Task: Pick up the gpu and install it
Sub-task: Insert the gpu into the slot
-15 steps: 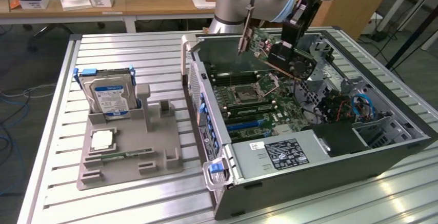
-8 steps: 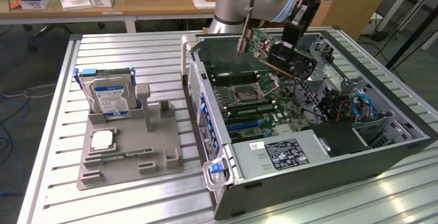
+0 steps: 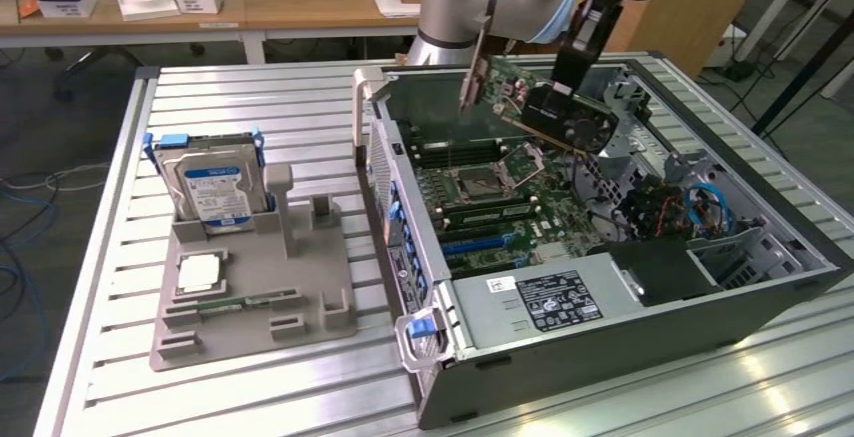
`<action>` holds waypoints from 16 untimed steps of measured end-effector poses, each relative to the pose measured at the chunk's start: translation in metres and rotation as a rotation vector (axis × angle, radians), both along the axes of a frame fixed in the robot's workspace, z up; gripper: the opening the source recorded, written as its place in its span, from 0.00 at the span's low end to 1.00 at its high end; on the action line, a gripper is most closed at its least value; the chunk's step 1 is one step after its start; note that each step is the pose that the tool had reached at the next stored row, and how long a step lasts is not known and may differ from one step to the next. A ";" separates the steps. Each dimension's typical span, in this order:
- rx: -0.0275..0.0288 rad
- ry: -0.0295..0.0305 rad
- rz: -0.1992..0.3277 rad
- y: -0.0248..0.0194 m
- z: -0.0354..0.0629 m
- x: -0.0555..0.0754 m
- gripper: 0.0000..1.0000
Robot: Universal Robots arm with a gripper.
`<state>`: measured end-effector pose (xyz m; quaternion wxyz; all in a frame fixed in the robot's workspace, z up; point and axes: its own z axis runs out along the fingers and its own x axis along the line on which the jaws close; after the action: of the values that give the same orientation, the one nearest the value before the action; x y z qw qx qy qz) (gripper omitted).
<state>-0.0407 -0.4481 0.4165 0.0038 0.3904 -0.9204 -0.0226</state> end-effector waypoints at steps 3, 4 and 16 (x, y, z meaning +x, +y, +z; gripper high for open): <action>0.0000 0.0000 0.021 0.0000 0.0000 0.000 0.26; 0.0000 0.0000 0.027 0.0000 0.0000 0.000 0.26; 0.0000 0.0000 0.114 0.0000 0.0000 0.000 0.26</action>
<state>-0.0407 -0.4481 0.4164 0.0050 0.4421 -0.8967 -0.0223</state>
